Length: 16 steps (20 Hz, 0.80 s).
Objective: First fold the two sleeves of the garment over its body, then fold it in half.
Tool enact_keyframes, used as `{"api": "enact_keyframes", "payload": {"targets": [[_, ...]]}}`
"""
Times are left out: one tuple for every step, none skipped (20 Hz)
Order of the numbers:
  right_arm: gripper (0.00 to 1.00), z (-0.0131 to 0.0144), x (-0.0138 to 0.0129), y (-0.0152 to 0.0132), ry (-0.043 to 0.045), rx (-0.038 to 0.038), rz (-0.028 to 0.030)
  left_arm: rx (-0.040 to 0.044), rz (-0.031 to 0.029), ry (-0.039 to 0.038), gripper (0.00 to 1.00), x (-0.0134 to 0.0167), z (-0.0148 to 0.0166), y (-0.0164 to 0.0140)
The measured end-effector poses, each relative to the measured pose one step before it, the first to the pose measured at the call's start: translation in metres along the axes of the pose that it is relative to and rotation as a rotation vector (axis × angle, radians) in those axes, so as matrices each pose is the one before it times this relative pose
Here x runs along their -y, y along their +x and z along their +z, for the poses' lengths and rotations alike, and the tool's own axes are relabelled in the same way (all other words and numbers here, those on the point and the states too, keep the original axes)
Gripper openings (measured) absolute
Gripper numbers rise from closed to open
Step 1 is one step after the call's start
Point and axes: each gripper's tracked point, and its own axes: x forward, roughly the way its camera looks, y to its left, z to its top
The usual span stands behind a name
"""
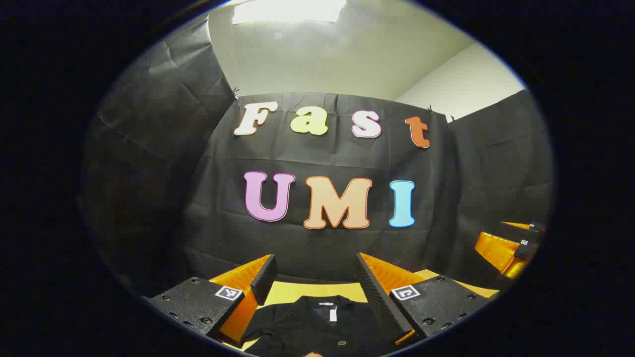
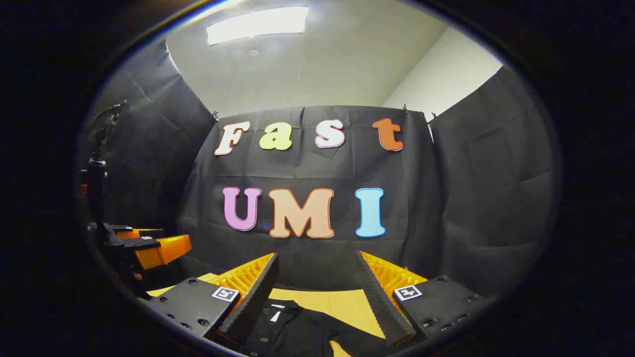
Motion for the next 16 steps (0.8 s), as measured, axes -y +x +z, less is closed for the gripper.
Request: {"api": "enact_keyframes", "payload": {"targets": [[0.99,-0.00106,0.00038,-0.00057,0.00192,-0.00045,-0.00159,0.00436,-0.00103,-0.00105,0.92,-0.00032,0.00136,0.00074],[0.97,-0.00020,0.00017,0.00014,0.00279,-0.00167,0.00028,0.00085,-0.00210,-0.00052,0.92,-0.00002,-0.00076,-0.00142],[0.99,-0.00140,-0.00013,-0.00023,0.00333,-0.00241,0.00054,0.00187,0.00418,0.00021,0.92,-0.00089,-0.00009,0.00065],[0.99,-0.00066,-0.00083,0.00022,0.00425,-0.00164,0.00273,-0.00155,0.00475,0.00054,0.92,-0.00099,0.00004,-0.00021],[0.99,-0.00038,-0.00197,0.00071,0.00446,-0.00075,0.00357,-0.00083,0.00495,0.00072,0.92,-0.00107,-0.00076,-0.00065],[0.97,-0.00036,-0.00187,0.00080,0.00377,-0.00152,0.00368,-0.00003,0.00603,0.00073,0.92,-0.00129,-0.00054,-0.00082],[0.97,0.00020,-0.00147,0.00159,0.00490,0.00018,0.00045,-0.00042,0.00809,0.00299,0.92,-0.00199,0.00030,-0.00029],[0.97,0.00104,-0.00105,0.00157,0.00411,0.00191,-0.00310,-0.00295,0.00971,0.00526,0.92,-0.00453,-0.00141,-0.00201],[0.97,-0.00092,-0.00271,0.00043,0.00367,0.00093,0.00379,0.00001,0.01040,0.00684,0.92,-0.00685,0.00122,-0.00266],[0.97,-0.00080,-0.00479,0.00078,0.00371,0.00000,0.00874,-0.00028,0.00920,0.00552,0.92,-0.00701,0.00078,-0.00291],[0.97,-0.00142,-0.00499,-0.00019,0.00366,-0.00081,0.00898,0.00071,0.00670,0.00481,0.92,-0.00444,-0.00061,-0.00174],[0.97,-0.00013,-0.00397,0.00058,0.00107,-0.00141,0.00683,0.00047,0.00294,0.00597,0.92,-0.00317,-0.00052,0.00004],[0.96,-0.00031,-0.00265,0.00067,-0.00137,0.00066,0.00520,0.00096,0.00016,0.00537,0.92,-0.00133,0.00007,-0.00074],[0.97,-0.00049,-0.00377,0.00070,-0.00266,-0.00129,0.00655,0.00241,-0.00195,0.00468,0.92,-0.00164,-0.00037,-0.00128],[0.96,-0.00258,-0.00348,-0.00079,-0.00359,-0.00239,0.00434,0.00496,-0.00010,0.00324,0.93,-0.00224,0.00206,-0.00140],[0.99,-0.00146,-0.00344,0.00064,-0.00574,-0.00401,0.00268,0.01147,0.01027,0.00014,0.92,-0.00406,0.00195,-0.00096]]}}
